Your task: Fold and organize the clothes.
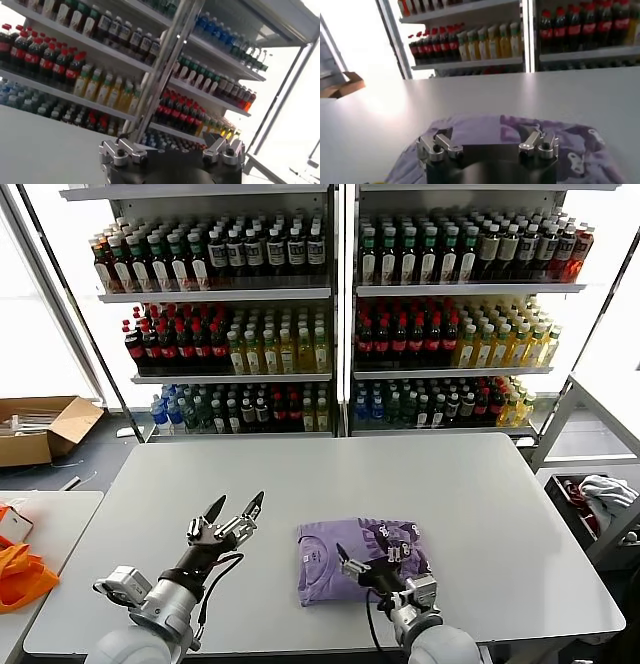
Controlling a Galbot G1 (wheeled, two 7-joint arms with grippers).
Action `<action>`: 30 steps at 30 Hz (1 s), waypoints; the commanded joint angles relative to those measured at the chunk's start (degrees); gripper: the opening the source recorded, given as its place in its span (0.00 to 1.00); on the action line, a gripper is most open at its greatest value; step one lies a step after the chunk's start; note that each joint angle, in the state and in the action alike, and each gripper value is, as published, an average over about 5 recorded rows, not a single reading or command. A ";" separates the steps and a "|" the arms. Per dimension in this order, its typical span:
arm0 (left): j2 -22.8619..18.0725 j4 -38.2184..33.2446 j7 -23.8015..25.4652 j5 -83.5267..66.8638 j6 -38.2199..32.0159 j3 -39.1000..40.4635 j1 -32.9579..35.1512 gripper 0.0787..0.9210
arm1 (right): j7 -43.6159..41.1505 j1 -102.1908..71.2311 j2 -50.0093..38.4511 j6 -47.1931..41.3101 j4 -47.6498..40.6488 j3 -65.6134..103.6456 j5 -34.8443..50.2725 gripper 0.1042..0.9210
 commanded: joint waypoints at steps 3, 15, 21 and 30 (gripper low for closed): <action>-0.37 -0.20 0.23 0.62 -0.11 -0.89 1.56 0.88 | 1.26 0.91 0.37 2.67 1.81 -4.57 -7.98 0.88; 0.22 0.57 0.97 0.65 0.02 -2.30 -0.10 0.88 | -6.54 -9.12 -4.99 13.57 14.95 26.83 -1.71 0.88; 1.36 1.66 2.59 1.82 0.66 -4.51 -0.90 0.88 | -9.68 -16.28 -5.19 16.19 12.81 39.21 8.24 0.88; 0.70 1.36 12.40 17.86 5.12 -12.27 0.92 0.88 | -13.54 -20.45 -3.35 18.04 11.44 47.90 9.81 0.88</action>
